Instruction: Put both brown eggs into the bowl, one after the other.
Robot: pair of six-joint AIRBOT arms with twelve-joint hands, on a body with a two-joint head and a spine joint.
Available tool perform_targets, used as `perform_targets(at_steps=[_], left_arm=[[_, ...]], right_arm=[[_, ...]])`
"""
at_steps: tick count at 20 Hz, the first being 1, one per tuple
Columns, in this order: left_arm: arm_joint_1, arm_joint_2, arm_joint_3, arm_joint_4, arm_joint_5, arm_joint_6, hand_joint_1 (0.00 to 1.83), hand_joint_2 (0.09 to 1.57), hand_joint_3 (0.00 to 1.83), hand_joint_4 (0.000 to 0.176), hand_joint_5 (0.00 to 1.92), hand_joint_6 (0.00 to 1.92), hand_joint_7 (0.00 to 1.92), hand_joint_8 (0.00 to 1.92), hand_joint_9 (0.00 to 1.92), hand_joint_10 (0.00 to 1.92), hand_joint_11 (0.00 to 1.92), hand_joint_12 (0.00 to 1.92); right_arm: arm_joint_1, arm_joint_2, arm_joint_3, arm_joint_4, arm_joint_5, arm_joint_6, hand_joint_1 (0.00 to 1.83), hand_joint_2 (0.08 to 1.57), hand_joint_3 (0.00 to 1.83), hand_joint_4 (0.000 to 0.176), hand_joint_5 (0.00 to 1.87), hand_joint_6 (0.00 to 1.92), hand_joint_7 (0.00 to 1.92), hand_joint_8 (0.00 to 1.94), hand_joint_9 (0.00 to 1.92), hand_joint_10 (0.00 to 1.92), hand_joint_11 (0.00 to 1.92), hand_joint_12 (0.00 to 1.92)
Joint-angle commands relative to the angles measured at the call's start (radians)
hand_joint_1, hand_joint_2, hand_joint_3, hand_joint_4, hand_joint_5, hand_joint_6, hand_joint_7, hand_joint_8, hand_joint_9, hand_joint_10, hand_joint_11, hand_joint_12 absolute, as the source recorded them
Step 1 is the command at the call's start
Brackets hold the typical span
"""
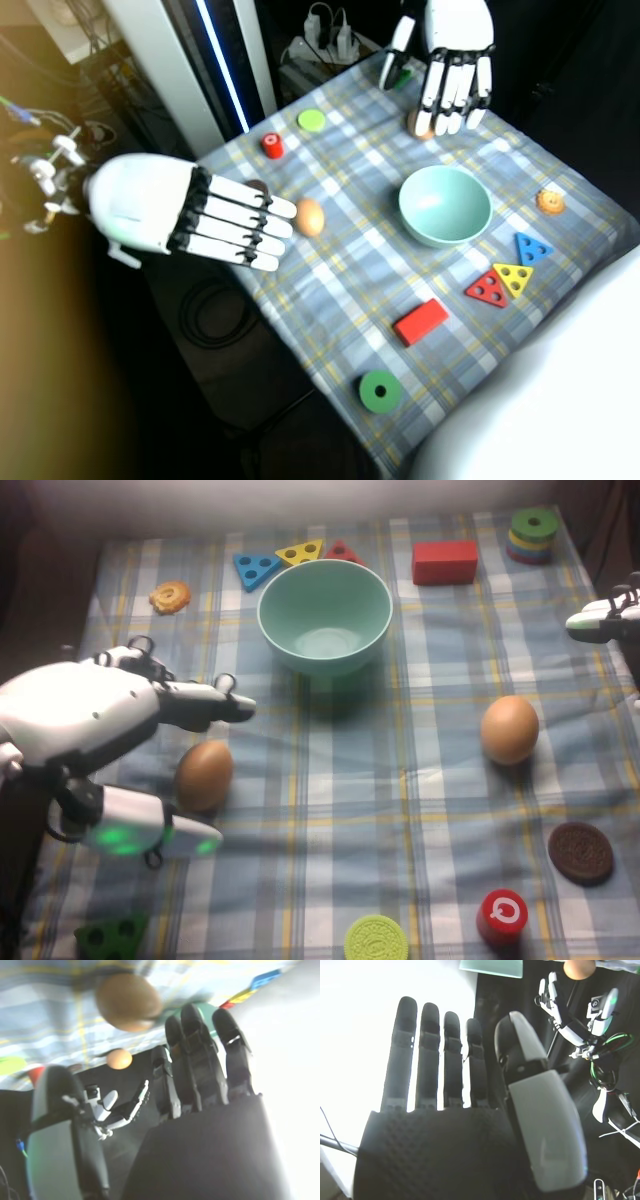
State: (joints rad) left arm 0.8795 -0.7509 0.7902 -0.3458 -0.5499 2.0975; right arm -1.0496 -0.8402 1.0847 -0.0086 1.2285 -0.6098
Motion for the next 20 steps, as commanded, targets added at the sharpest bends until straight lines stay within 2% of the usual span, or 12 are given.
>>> perform_targets(at_steps=[1, 5, 6, 7, 10, 11, 12, 13, 14, 15, 18, 20], left_arm=[[-0.011, -0.008, 0.005, 0.002, -0.092, 0.001, 0.72, 0.93, 0.00, 0.176, 0.40, 0.00, 0.62, 0.00, 0.58, 0.01, 0.00, 0.81], [-0.012, -0.049, 0.037, -0.084, -0.054, 0.086, 0.73, 0.92, 0.00, 0.170, 0.42, 0.00, 0.62, 0.00, 0.59, 0.00, 0.00, 0.90], [-0.014, -0.061, 0.050, -0.100, -0.045, 0.086, 0.77, 0.90, 0.00, 0.168, 0.45, 0.00, 0.64, 0.00, 0.61, 0.00, 0.01, 0.97], [-0.016, -0.066, 0.056, -0.108, -0.038, 0.087, 0.77, 0.90, 0.00, 0.168, 0.45, 0.00, 0.64, 0.00, 0.61, 0.00, 0.01, 0.97], [-0.021, -0.076, 0.072, -0.132, -0.018, 0.089, 0.78, 0.93, 0.00, 0.162, 0.46, 0.00, 0.63, 0.00, 0.61, 0.00, 0.00, 0.92], [-0.021, -0.077, 0.073, -0.135, -0.016, 0.089, 0.75, 0.96, 0.01, 0.162, 0.46, 0.00, 0.61, 0.00, 0.59, 0.00, 0.00, 0.89], [-0.021, -0.077, 0.074, -0.140, -0.014, 0.089, 0.74, 0.97, 0.01, 0.153, 0.48, 0.00, 0.63, 0.00, 0.61, 0.01, 0.00, 0.93], [-0.021, -0.077, 0.076, -0.146, -0.013, 0.089, 0.71, 0.98, 0.01, 0.161, 0.48, 0.00, 0.63, 0.00, 0.61, 0.00, 0.00, 0.96], [-0.021, -0.078, 0.077, -0.149, -0.013, 0.089, 0.73, 0.96, 0.00, 0.167, 0.50, 0.01, 0.65, 0.01, 0.62, 0.00, 0.00, 0.96], [-0.021, -0.078, 0.078, -0.151, -0.013, 0.089, 0.75, 0.96, 0.00, 0.155, 0.53, 0.01, 0.67, 0.01, 0.62, 0.00, 0.00, 0.91], [-0.021, -0.082, 0.080, -0.157, -0.013, 0.089, 0.85, 0.95, 0.00, 0.091, 0.72, 0.02, 0.84, 0.02, 0.71, 0.02, 0.00, 1.00], [-0.021, -0.084, 0.082, -0.160, -0.012, 0.089, 1.00, 0.95, 0.00, 0.085, 0.79, 0.02, 0.92, 0.03, 0.77, 0.03, 0.00, 1.02]], right_arm=[[0.009, 0.006, 0.000, 0.026, 0.126, 0.005, 0.88, 1.30, 0.00, 0.000, 0.56, 0.01, 0.59, 0.00, 0.62, 0.00, 0.57, 0.13], [0.009, -0.001, 0.000, 0.028, 0.126, 0.008, 0.88, 1.30, 0.00, 0.000, 0.69, 0.00, 0.67, 0.00, 0.70, 0.01, 0.65, 0.18], [0.007, -0.002, 0.000, 0.028, 0.126, 0.010, 0.90, 1.29, 0.00, 0.000, 0.74, 0.00, 0.68, 0.00, 0.72, 0.00, 0.59, 0.42], [0.007, -0.002, 0.000, 0.028, 0.126, 0.012, 0.90, 1.29, 0.00, 0.000, 0.74, 0.00, 0.68, 0.00, 0.72, 0.00, 0.59, 0.42], [0.007, -0.003, 0.001, 0.028, 0.126, 0.013, 0.87, 1.30, 0.00, 0.000, 0.74, 0.00, 0.64, 0.00, 0.85, 0.02, 0.67, 0.86], [0.007, -0.005, 0.000, 0.028, 0.126, 0.013, 0.89, 1.31, 0.00, 0.000, 0.75, 0.00, 0.63, 0.00, 0.79, 0.00, 0.59, 0.84], [0.005, -0.007, 0.000, 0.029, 0.126, 0.013, 0.96, 1.28, 0.01, 0.000, 0.70, 1.13, 0.65, 0.01, 0.78, 0.00, 0.56, 0.79], [0.003, -0.008, 0.000, 0.029, 0.126, 0.013, 0.97, 1.30, 0.01, 0.000, 0.62, 0.50, 0.63, 0.02, 0.73, 0.00, 0.50, 0.79], [0.002, -0.008, 0.000, 0.030, 0.126, 0.014, 1.01, 1.29, 0.00, 0.000, 0.66, 1.25, 0.64, 0.01, 0.74, 0.00, 0.50, 0.79], [0.002, -0.008, 0.001, 0.030, 0.126, 0.014, 1.00, 1.31, 0.00, 0.000, 0.63, 1.46, 0.66, 0.01, 0.77, 0.01, 0.53, 0.82], [0.001, -0.008, 0.001, 0.033, 0.126, 0.014, 0.97, 1.32, 0.00, 0.000, 0.61, 1.52, 0.68, 0.00, 0.81, 0.02, 0.56, 0.87], [0.000, -0.008, 0.001, 0.034, 0.126, 0.014, 0.94, 1.33, 0.00, 0.000, 0.60, 1.54, 0.66, 0.00, 0.76, 0.00, 0.51, 0.85]])
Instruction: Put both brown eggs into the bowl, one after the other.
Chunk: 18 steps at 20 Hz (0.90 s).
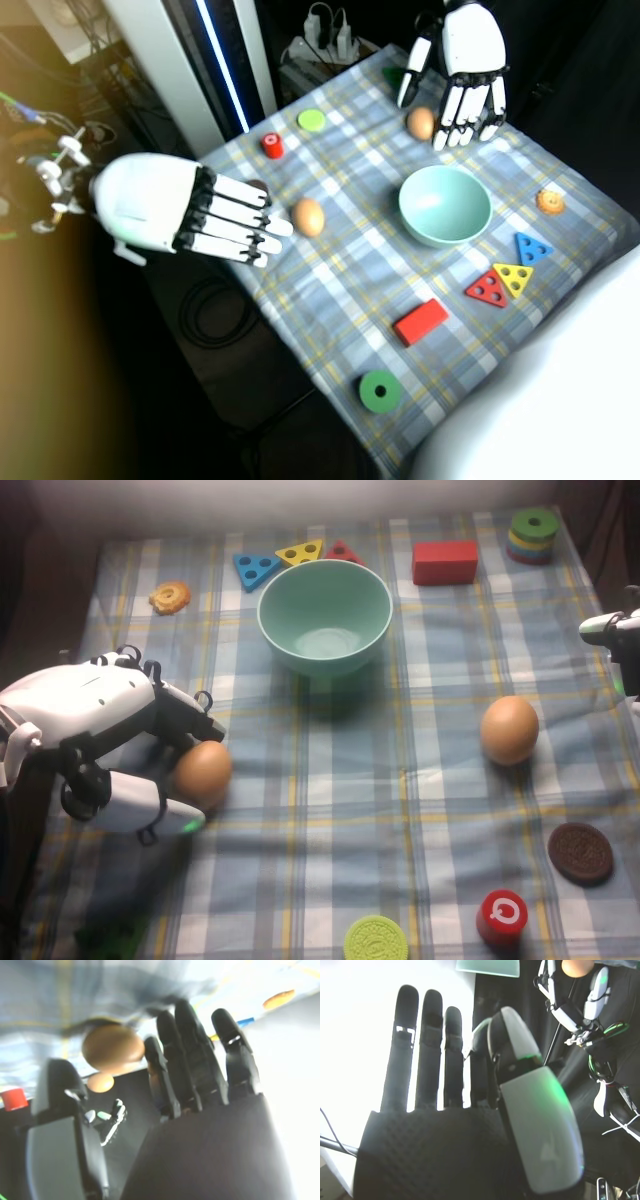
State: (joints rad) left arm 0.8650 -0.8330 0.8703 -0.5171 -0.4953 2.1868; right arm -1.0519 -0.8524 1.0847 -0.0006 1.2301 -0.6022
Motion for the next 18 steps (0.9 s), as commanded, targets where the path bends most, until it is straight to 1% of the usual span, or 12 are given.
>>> perform_targets(at_steps=[1, 2, 3, 4, 5, 6, 7, 9, 12, 15, 17, 18], left_arm=[[-0.006, -0.004, 0.004, 0.006, -0.067, 0.000, 1.04, 0.94, 0.00, 0.080, 0.82, 0.01, 0.95, 0.02, 0.79, 0.03, 0.00, 1.02], [-0.006, -0.007, 0.005, 0.003, -0.068, 0.000, 1.06, 0.95, 0.00, 0.074, 0.84, 0.01, 0.97, 0.02, 0.79, 0.03, 0.00, 0.99], [-0.006, -0.009, 0.006, -0.001, -0.070, 0.000, 1.05, 0.96, 0.01, 0.071, 0.84, 0.00, 0.98, 0.02, 0.80, 0.03, 0.00, 0.97], [-0.006, -0.013, 0.008, -0.004, -0.070, 0.000, 1.06, 0.96, 0.00, 0.064, 0.86, 0.01, 1.01, 0.02, 0.83, 0.04, 0.00, 1.03], [-0.006, -0.016, 0.009, -0.005, -0.070, 0.000, 1.04, 0.96, 0.00, 0.067, 0.87, 0.01, 1.04, 0.03, 0.85, 0.04, 0.00, 1.04], [-0.006, -0.018, 0.009, -0.005, -0.071, 0.000, 1.02, 0.96, 0.00, 0.077, 0.89, 0.01, 1.05, 0.02, 0.85, 0.04, 0.00, 1.06], [-0.006, -0.019, 0.009, -0.007, -0.072, 0.000, 1.02, 0.94, 0.00, 0.072, 0.89, 0.01, 1.06, 0.02, 0.86, 0.04, 0.00, 1.06], [-0.006, -0.020, 0.009, -0.010, -0.076, 0.000, 1.05, 0.94, 0.00, 0.048, 0.88, 0.00, 1.07, 0.02, 0.87, 0.04, 0.00, 1.07], [-0.006, -0.018, 0.006, -0.021, -0.099, -0.001, 0.98, 0.93, 0.00, 0.043, 0.88, 0.00, 1.08, 0.02, 0.87, 0.04, 0.00, 1.02], [-0.007, -0.005, -0.012, -0.014, -0.174, -0.039, 0.83, 0.96, 0.00, 0.060, 0.89, 0.00, 1.09, 0.01, 0.93, 0.06, 0.00, 1.09], [-0.009, -0.003, -0.015, 0.012, -0.250, -0.130, 0.81, 0.94, 0.00, 0.074, 0.90, 0.00, 1.09, 0.00, 0.94, 0.06, 0.09, 0.89], [-0.018, -0.003, -0.016, 0.021, -0.278, -0.147, 0.78, 0.94, 0.00, 0.064, 0.89, 0.00, 1.09, 0.00, 0.93, 0.05, 0.06, 0.85]], right_arm=[[0.002, 0.004, 0.001, 0.026, 0.124, 0.007, 0.96, 1.31, 0.00, 0.000, 0.60, 0.59, 0.65, 0.02, 0.75, 0.03, 0.53, 0.86], [0.001, 0.004, 0.001, 0.027, 0.124, 0.007, 1.00, 1.30, 0.00, 0.000, 0.68, 0.20, 0.67, 0.01, 0.81, 0.03, 0.58, 0.90], [0.001, 0.004, 0.001, 0.027, 0.124, 0.007, 1.00, 1.30, 0.00, 0.000, 0.71, 0.06, 0.68, 0.01, 0.84, 0.02, 0.60, 0.91], [0.000, 0.004, 0.001, 0.027, 0.124, 0.008, 1.00, 1.28, 0.02, 0.000, 0.69, 1.14, 0.72, 0.01, 0.85, 0.01, 0.60, 0.82], [0.000, 0.004, 0.001, 0.027, 0.124, 0.008, 0.92, 1.32, 0.02, 0.000, 0.61, 0.50, 0.73, 0.02, 0.84, 0.02, 0.58, 0.84], [-0.001, 0.004, 0.001, 0.027, 0.124, 0.009, 0.94, 1.32, 0.00, 0.000, 0.66, 0.17, 0.72, 0.01, 0.82, 0.01, 0.54, 0.86], [-0.001, 0.004, 0.001, 0.027, 0.124, 0.009, 0.94, 1.32, 0.00, 0.000, 0.68, 0.05, 0.73, 0.00, 0.82, 0.00, 0.53, 0.88], [-0.001, 0.004, 0.001, 0.028, 0.124, 0.009, 0.94, 1.32, 0.00, 0.000, 0.73, 0.01, 0.77, 0.01, 0.86, 0.01, 0.57, 0.87], [-0.003, 0.004, 0.001, 0.030, 0.124, 0.010, 0.94, 1.32, 0.00, 0.000, 0.72, 0.00, 0.78, 0.01, 0.87, 0.01, 0.57, 0.88], [-0.006, 0.004, 0.001, 0.033, 0.125, 0.010, 0.96, 1.32, 0.00, 0.000, 0.73, 0.01, 0.79, 0.01, 0.87, 0.01, 0.58, 0.88], [-0.008, 0.004, 0.001, 0.037, 0.125, 0.010, 1.02, 1.29, 0.00, 0.000, 0.74, 0.00, 0.79, 0.00, 0.89, 0.01, 0.60, 0.91], [-0.009, 0.004, 0.001, 0.038, 0.125, 0.010, 1.00, 1.30, 0.00, 0.000, 0.74, 0.00, 0.80, 0.01, 0.90, 0.02, 0.63, 0.94]])
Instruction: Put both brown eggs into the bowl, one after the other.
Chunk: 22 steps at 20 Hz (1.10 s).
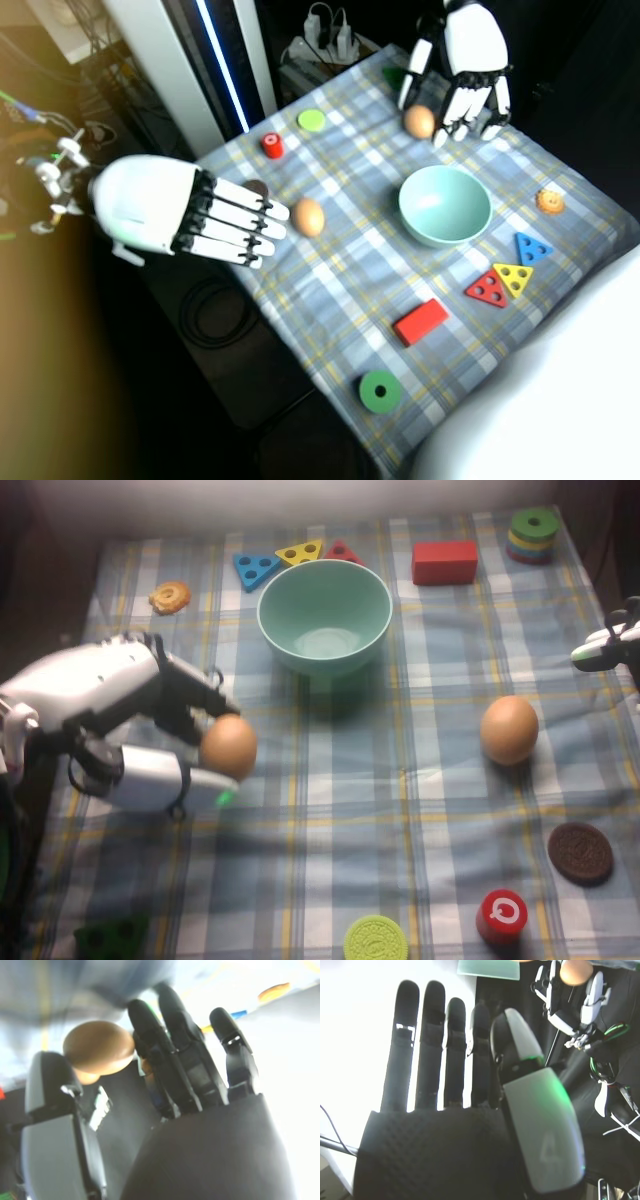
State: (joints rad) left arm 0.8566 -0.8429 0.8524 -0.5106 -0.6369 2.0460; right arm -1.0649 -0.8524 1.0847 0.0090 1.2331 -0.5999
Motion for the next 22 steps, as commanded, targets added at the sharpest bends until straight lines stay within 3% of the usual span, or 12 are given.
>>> perform_targets(at_steps=[1, 2, 3, 4, 5, 7, 8, 14, 15, 16, 18, 22], left_arm=[[-0.025, 0.006, 0.001, 0.023, -0.162, -0.009, 0.78, 0.94, 0.00, 0.052, 0.89, 0.00, 1.09, 0.00, 0.93, 0.05, 0.04, 0.84], [-0.042, 0.005, 0.001, 0.033, -0.182, -0.009, 0.76, 0.94, 0.00, 0.053, 0.91, 0.00, 1.09, 0.00, 0.95, 0.04, 0.02, 0.89], [-0.068, -0.001, 0.008, 0.041, -0.196, -0.009, 0.75, 0.95, 0.00, 0.036, 0.90, 0.00, 1.09, 0.00, 0.96, 0.04, 0.02, 0.86], [-0.100, -0.014, 0.025, 0.047, -0.200, -0.009, 0.73, 0.96, 0.00, 0.021, 0.91, 0.01, 1.11, 0.01, 0.98, 0.05, 0.05, 0.86], [-0.132, -0.032, 0.044, 0.050, -0.190, -0.009, 0.75, 0.95, 0.00, 0.002, 0.93, 0.00, 1.11, 0.00, 0.99, 0.05, 0.10, 0.81], [-0.221, -0.093, 0.117, 0.056, -0.112, -0.009, 0.84, 0.93, 0.00, 0.000, 0.93, 0.00, 1.08, 0.00, 0.98, 0.03, 0.09, 0.85], [-0.279, -0.134, 0.168, 0.056, -0.050, -0.009, 0.90, 0.88, 0.00, 0.019, 0.93, 0.00, 1.08, 0.00, 0.99, 0.03, 0.10, 0.92], [-0.374, -0.252, 0.319, 0.028, 0.133, 0.014, 1.33, 0.92, 0.00, 0.000, 1.02, 0.00, 1.04, 0.00, 0.92, 0.01, 0.07, 0.88], [-0.375, -0.259, 0.328, 0.019, 0.148, 0.028, 1.37, 1.01, 0.00, 0.000, 1.01, 0.00, 1.12, 0.59, 0.90, 0.00, 0.06, 0.87], [-0.375, -0.263, 0.331, 0.014, 0.151, 0.035, 1.37, 1.04, 0.00, 0.000, 0.99, 0.01, 1.08, 0.81, 0.90, 0.00, 0.06, 0.87], [-0.375, -0.265, 0.333, 0.010, 0.148, 0.036, 1.25, 0.97, 0.00, 0.096, 0.80, 0.00, 0.88, 0.10, 0.82, 0.00, 0.05, 0.75], [-0.371, -0.256, 0.315, 0.007, 0.118, 0.036, 1.14, 0.99, 0.00, 0.055, 0.85, 0.00, 0.85, 0.00, 0.80, 0.00, 0.00, 0.85]], right_arm=[[0.004, 0.004, 0.001, 0.028, 0.122, 0.007, 1.01, 1.28, 0.00, 0.000, 0.70, 1.12, 0.81, 0.01, 0.92, 0.01, 0.65, 0.93], [0.004, 0.004, 0.001, 0.028, 0.122, 0.007, 0.99, 1.32, 0.01, 0.000, 0.62, 1.46, 0.78, 0.00, 0.80, 0.00, 0.47, 0.87], [0.004, 0.004, 0.002, 0.028, 0.122, 0.007, 0.90, 1.36, 0.01, 0.000, 0.62, 0.61, 0.74, 0.00, 0.72, 0.00, 0.35, 0.87], [0.004, 0.004, 0.003, 0.028, 0.122, 0.007, 0.96, 1.33, 0.01, 0.000, 0.61, 1.34, 0.74, 0.00, 0.69, 0.00, 0.32, 0.87], [0.004, 0.003, 0.004, 0.028, 0.122, 0.007, 0.89, 1.37, 0.01, 0.000, 0.62, 0.57, 0.72, 0.02, 0.68, 0.02, 0.30, 0.86], [0.004, 0.002, 0.005, 0.028, 0.122, 0.007, 0.86, 1.38, 0.00, 0.000, 0.76, 0.06, 0.72, 0.00, 0.68, 0.01, 0.31, 0.85], [0.004, 0.001, 0.007, 0.028, 0.122, 0.007, 0.84, 1.38, 0.00, 0.000, 0.77, 0.03, 0.71, 0.00, 0.67, 0.00, 0.30, 0.82], [0.004, -0.009, 0.016, 0.020, 0.121, 0.007, 0.81, 1.39, 0.00, 0.000, 0.77, 0.00, 0.71, 0.00, 0.67, 0.00, 0.31, 0.82], [0.004, -0.009, 0.016, 0.020, 0.121, 0.007, 0.80, 1.39, 0.00, 0.000, 0.77, 0.00, 0.71, 0.00, 0.67, 0.00, 0.29, 0.85], [0.004, -0.009, 0.017, 0.019, 0.121, 0.007, 0.80, 1.38, 0.00, 0.000, 0.77, 0.00, 0.71, 0.00, 0.67, 0.00, 0.29, 0.86], [0.004, -0.009, 0.017, 0.019, 0.121, 0.007, 0.84, 1.38, 0.00, 0.000, 0.77, 0.00, 0.71, 0.00, 0.68, 0.00, 0.33, 0.83], [0.004, -0.010, 0.017, 0.019, 0.121, 0.007, 0.84, 1.37, 0.00, 0.000, 0.77, 0.00, 0.72, 0.00, 0.70, 0.01, 0.38, 0.80]])
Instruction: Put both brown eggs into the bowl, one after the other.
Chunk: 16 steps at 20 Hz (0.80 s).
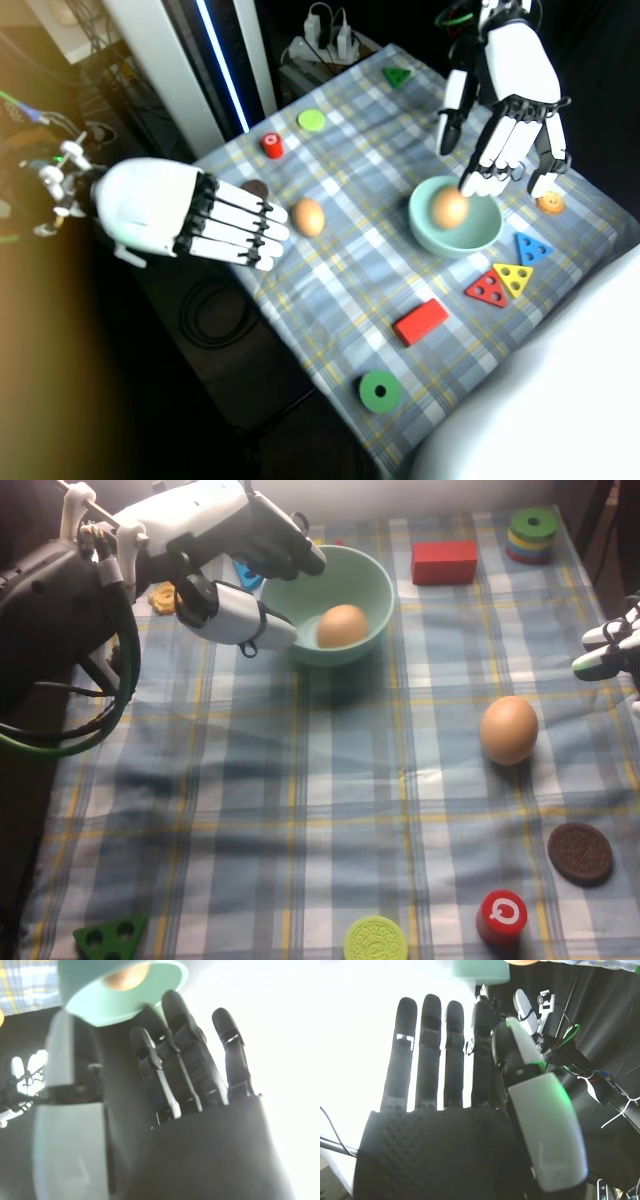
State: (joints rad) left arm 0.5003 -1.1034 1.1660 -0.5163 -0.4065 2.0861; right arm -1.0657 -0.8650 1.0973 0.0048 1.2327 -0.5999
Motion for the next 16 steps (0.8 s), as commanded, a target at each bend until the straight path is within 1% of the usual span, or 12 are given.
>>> perform_targets(at_steps=[1, 6, 7, 8, 9, 10, 11, 12, 13, 14, 15, 16], left_arm=[[-0.009, 0.010, -0.008, 0.013, -0.126, -0.004, 1.10, 0.99, 0.00, 0.055, 0.83, 0.00, 0.86, 0.00, 0.80, 0.00, 0.00, 0.85], [0.068, 0.091, -0.128, 0.055, -0.307, -0.064, 0.95, 0.82, 0.00, 0.047, 0.81, 0.00, 0.92, 0.00, 0.88, 0.01, 0.06, 0.97], [0.106, 0.127, -0.171, 0.082, -0.378, -0.130, 0.88, 0.79, 0.00, 0.095, 0.66, 0.00, 0.79, 0.00, 0.78, 0.00, 0.00, 1.04], [0.149, 0.161, -0.208, 0.108, -0.448, -0.203, 0.88, 0.79, 0.00, 0.095, 0.66, 0.00, 0.79, 0.00, 0.78, 0.00, 0.00, 1.04], [0.174, 0.181, -0.227, 0.124, -0.492, -0.251, 0.76, 0.80, 0.00, 0.096, 0.55, 0.00, 0.64, 0.00, 0.65, 0.00, 0.00, 1.28], [0.239, 0.231, -0.276, 0.157, -0.578, -0.343, 0.60, 0.83, 0.01, 0.079, 0.37, 0.00, 0.41, 0.00, 0.47, 0.00, 0.00, 1.25], [0.256, 0.244, -0.286, 0.161, -0.600, -0.365, 0.60, 0.83, 0.01, 0.079, 0.37, 0.00, 0.41, 0.00, 0.47, 0.00, 0.00, 1.25], [0.294, 0.271, -0.314, 0.169, -0.649, -0.413, 0.61, 0.82, 0.00, 0.097, 0.31, 0.00, 0.33, 0.00, 0.40, 0.00, 0.00, 1.11], [0.350, 0.303, -0.341, 0.173, -0.704, -0.468, 0.66, 0.79, 0.00, 0.145, 0.23, 0.00, 0.27, 0.01, 0.34, 0.00, 0.00, 0.95], [0.397, 0.322, -0.356, 0.172, -0.749, -0.519, 0.65, 0.78, 0.00, 0.170, 0.19, 0.00, 0.22, 0.01, 0.30, 0.01, 0.00, 0.78], [0.440, 0.337, -0.365, 0.165, -0.787, -0.568, 0.58, 0.78, 0.00, 0.176, 0.14, 0.00, 0.18, 0.01, 0.24, 0.01, 0.00, 0.52], [0.475, 0.347, -0.367, 0.162, -0.820, -0.627, 0.58, 0.79, 0.00, 0.176, 0.16, 0.01, 0.16, 0.00, 0.19, 0.00, 0.00, 0.41]], right_arm=[[0.005, 0.002, 0.005, 0.024, 0.121, 0.007, 0.83, 1.38, 0.00, 0.000, 0.77, 0.00, 0.71, 0.00, 0.70, 0.00, 0.35, 0.83], [0.015, -0.005, 0.008, 0.008, 0.118, 0.008, 0.83, 1.37, 0.00, 0.000, 0.76, 0.00, 0.69, 0.00, 0.67, 0.00, 0.30, 0.87], [0.024, -0.006, 0.009, -0.002, 0.110, 0.008, 0.89, 1.32, 0.00, 0.000, 0.76, 0.00, 0.68, 0.00, 0.68, 0.00, 0.42, 0.68], [0.034, -0.007, 0.011, -0.010, 0.099, 0.008, 0.89, 1.32, 0.00, 0.000, 0.76, 0.00, 0.68, 0.00, 0.68, 0.00, 0.42, 0.68], [0.043, -0.009, 0.013, -0.017, 0.089, 0.008, 0.84, 1.29, 0.00, 0.000, 0.74, 0.00, 0.66, 0.00, 0.69, 0.00, 0.50, 0.61], [0.064, -0.015, 0.022, -0.045, 0.060, 0.014, 0.84, 1.20, 0.00, 0.000, 0.68, 0.00, 0.62, 0.00, 0.63, 0.00, 0.41, 0.64], [0.071, -0.018, 0.025, -0.053, 0.052, 0.017, 0.84, 1.20, 0.00, 0.000, 0.68, 0.00, 0.62, 0.00, 0.63, 0.00, 0.41, 0.64], [0.090, -0.024, 0.032, -0.076, 0.030, 0.024, 0.85, 1.16, 0.00, 0.000, 0.67, 0.00, 0.62, 0.00, 0.62, 0.00, 0.37, 0.67], [0.118, -0.032, 0.042, -0.107, -0.001, 0.035, 0.83, 1.13, 0.00, 0.002, 0.64, 0.00, 0.61, 0.00, 0.60, 0.00, 0.34, 0.71], [0.140, -0.041, 0.052, -0.131, -0.029, 0.046, 0.81, 1.12, 0.00, 0.018, 0.64, 0.00, 0.60, 0.00, 0.60, 0.00, 0.33, 0.72], [0.159, -0.048, 0.061, -0.150, -0.051, 0.055, 0.94, 1.10, 0.00, 0.006, 0.59, 0.00, 0.55, 0.00, 0.57, 0.00, 0.30, 0.72], [0.184, -0.059, 0.074, -0.179, -0.083, 0.070, 0.97, 1.07, 0.00, 0.018, 0.59, 0.00, 0.55, 0.00, 0.58, 0.01, 0.32, 0.73]])
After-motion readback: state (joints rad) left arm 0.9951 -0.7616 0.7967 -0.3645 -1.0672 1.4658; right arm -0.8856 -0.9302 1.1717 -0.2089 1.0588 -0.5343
